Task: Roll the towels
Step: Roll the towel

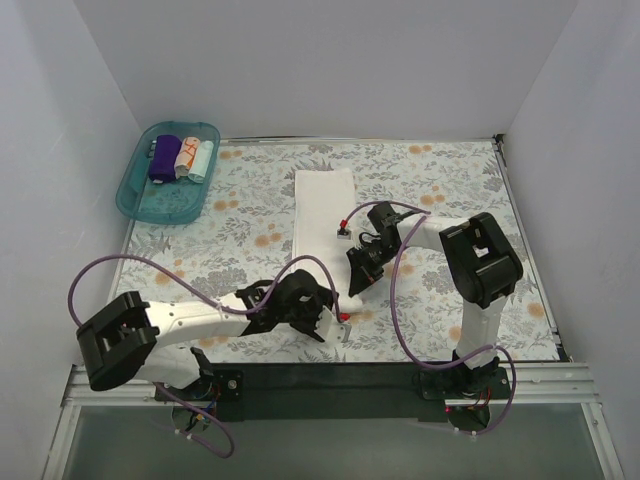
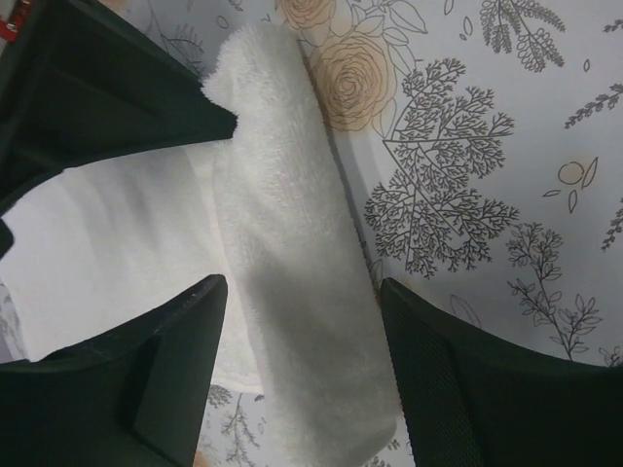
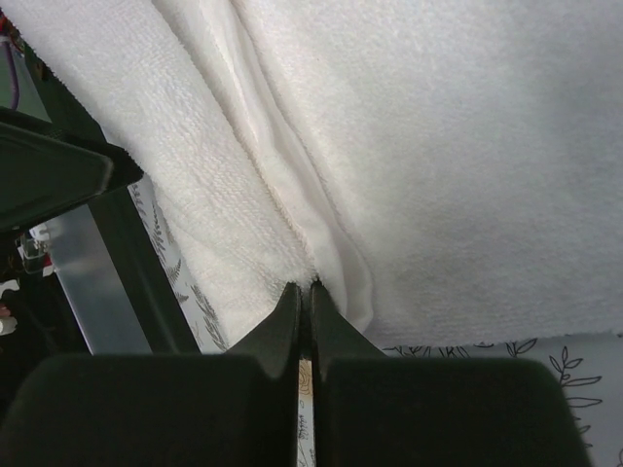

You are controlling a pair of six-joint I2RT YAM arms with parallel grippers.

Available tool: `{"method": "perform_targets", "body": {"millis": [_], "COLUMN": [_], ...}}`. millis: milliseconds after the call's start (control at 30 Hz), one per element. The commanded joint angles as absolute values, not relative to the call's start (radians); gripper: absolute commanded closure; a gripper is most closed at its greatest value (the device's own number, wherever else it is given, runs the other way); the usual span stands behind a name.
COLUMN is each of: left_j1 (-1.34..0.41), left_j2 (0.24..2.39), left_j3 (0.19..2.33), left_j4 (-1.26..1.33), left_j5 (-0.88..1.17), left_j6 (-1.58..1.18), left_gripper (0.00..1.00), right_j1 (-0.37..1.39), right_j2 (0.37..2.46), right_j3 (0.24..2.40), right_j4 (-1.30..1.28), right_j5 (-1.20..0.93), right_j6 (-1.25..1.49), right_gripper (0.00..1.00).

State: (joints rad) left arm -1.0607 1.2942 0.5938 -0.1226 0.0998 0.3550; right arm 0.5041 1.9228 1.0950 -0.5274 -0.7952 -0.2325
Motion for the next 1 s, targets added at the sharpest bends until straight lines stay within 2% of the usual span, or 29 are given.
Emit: {"method": "perform_targets", "body": {"millis": [0,200,233,300,333,433,500,567,600,633,700,733,833,967], "left_j1": [-1.071,-1.069,-1.069,-1.068,-1.062,-1.036,-1.006,-0.945,-0.924,-0.884,-0.85,-0.819,-0.775,-0.733], "left_j2": [1.347,1.442,1.459,1.466,1.479,1.508,1.548,1.569,1.586,1.6,1.656,1.681,1.782,1.873], "left_j3": [0.603,0.586,0.587,0.592,0.601,0.646,0.693,0.73,0.762,0.787,0.834,0.886,0.975,1.041], "left_j4": [-0.067,-0.081,-0.089,-0.11,-0.126,-0.222,-0.31,-0.394,-0.414,-0.443,-0.552,-0.587,-0.73,-0.819], "left_j5": [0.104,0.106,0.113,0.132,0.159,0.213,0.288,0.368,0.444,0.496,0.634,0.682,0.831,0.913], "left_j6": [0.324,0.284,0.281,0.262,0.253,0.229,0.213,0.203,0.196,0.198,0.207,0.221,0.235,0.203], "left_gripper": [0.43,0.5,0.57,0.63,0.71,0.77,0.87,0.92,0.98,1.0,1.0,1.0,1.0,1.0], "right_j1": [0.506,0.503,0.502,0.5,0.5,0.492,0.486,0.479,0.474,0.462,0.443,0.418,0.381,0.37], "right_j2": [1.973,1.977,1.976,1.957,1.947,1.895,1.864,1.83,1.813,1.796,1.715,1.682,1.521,1.271], "right_j3": [1.098,1.1,1.1,1.089,1.083,1.052,1.04,1.035,1.028,1.023,1.006,0.984,0.951,0.905], "right_j4": [-0.514,-0.52,-0.52,-0.517,-0.508,-0.482,-0.477,-0.477,-0.477,-0.473,-0.463,-0.445,-0.43,-0.439], "right_j5": [-0.692,-0.703,-0.703,-0.703,-0.693,-0.681,-0.687,-0.687,-0.686,-0.681,-0.678,-0.67,-0.631,-0.572], "right_j6": [-0.262,-0.268,-0.27,-0.281,-0.282,-0.287,-0.295,-0.304,-0.307,-0.311,-0.321,-0.324,-0.354,-0.443], "right_gripper": [0.99,0.99,0.99,0.99,0.99,0.99,0.99,0.99,0.94,0.82,0.71,0.62,0.54,0.53]}}
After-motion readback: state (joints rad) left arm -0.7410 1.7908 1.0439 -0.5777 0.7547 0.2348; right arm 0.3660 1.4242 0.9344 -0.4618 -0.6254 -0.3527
